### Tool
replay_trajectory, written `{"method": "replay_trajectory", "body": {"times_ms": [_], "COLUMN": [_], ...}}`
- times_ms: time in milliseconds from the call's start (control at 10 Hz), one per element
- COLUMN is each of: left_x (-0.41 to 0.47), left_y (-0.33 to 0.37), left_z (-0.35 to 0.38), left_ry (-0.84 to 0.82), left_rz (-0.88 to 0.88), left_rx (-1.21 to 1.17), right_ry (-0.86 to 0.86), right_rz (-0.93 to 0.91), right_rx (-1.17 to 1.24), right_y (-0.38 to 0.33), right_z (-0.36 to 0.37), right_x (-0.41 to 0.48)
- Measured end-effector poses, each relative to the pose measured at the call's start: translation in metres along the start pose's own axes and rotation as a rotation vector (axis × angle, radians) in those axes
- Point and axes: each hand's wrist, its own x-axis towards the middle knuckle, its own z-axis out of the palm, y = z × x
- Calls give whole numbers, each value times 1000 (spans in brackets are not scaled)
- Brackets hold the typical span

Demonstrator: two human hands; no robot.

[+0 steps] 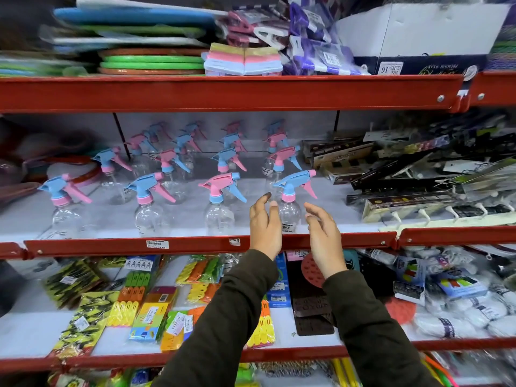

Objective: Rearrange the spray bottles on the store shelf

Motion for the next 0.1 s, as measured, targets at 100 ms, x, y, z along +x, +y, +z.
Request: {"method": "replay_trajectory", "body": {"times_ms": [100], "left_x": [-9], "left_y": [3], "left_z": [-3], "left_ry": [22], "left_rz": [109], "left_rx": [23], "right_ry": [77], "right_rz": [-41], "right_rx": [22], "right_y": [-6], "right_z": [-4], "right_x": [-4]}}
